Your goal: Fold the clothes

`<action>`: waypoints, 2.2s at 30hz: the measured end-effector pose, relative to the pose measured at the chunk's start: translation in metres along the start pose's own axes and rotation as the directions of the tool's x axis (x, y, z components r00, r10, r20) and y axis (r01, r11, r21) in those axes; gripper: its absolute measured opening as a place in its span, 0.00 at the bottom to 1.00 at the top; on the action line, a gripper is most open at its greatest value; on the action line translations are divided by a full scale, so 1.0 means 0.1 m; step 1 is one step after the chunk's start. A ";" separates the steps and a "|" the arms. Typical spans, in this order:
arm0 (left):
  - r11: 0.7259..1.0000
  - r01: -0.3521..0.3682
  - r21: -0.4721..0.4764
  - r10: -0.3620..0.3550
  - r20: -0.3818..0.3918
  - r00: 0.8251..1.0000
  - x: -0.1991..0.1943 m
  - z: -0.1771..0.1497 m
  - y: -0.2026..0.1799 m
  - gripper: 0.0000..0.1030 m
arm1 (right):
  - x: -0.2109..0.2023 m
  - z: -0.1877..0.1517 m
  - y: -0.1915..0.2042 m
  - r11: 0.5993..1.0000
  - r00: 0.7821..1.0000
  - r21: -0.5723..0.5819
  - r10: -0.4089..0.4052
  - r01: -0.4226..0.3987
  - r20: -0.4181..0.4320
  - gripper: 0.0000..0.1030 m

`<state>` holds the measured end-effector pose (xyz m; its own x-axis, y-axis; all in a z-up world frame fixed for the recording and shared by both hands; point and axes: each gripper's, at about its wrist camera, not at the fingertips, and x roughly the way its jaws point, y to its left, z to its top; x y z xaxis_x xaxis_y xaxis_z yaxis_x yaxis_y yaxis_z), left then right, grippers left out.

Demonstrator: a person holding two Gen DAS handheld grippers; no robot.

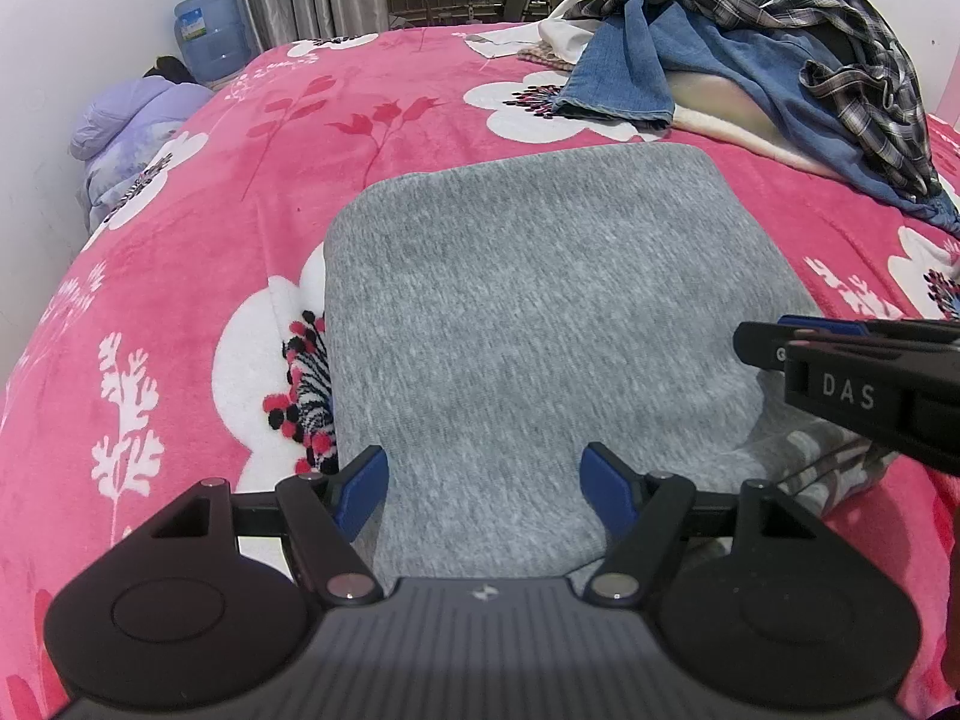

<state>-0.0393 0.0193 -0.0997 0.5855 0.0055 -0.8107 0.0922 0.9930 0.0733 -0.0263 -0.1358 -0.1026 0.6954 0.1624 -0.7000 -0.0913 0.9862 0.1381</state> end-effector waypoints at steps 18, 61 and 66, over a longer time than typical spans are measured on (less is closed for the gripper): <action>1.000 0.002 -0.001 -0.002 -0.002 1.000 0.00 0.01 -0.01 0.71 | 0.01 0.00 0.01 1.000 1.000 -0.003 -0.004 0.004 0.001 0.20; 0.998 0.069 -0.013 -0.065 0.204 0.977 0.47 0.44 0.52 0.71 | 1.14 1.17 -0.25 0.995 0.992 0.030 0.093 -0.091 -0.079 0.28; 0.961 0.224 -0.164 -0.214 0.075 0.974 0.33 0.32 0.94 0.71 | 0.59 1.02 -0.69 0.959 0.970 0.148 0.245 -0.243 0.008 0.66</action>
<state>0.0150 0.1091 -0.1010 0.6110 -0.2164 -0.7615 0.0879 0.9745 -0.2064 0.0941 -0.1978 -0.0823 0.6573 0.3988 -0.6395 -0.1510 0.9010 0.4067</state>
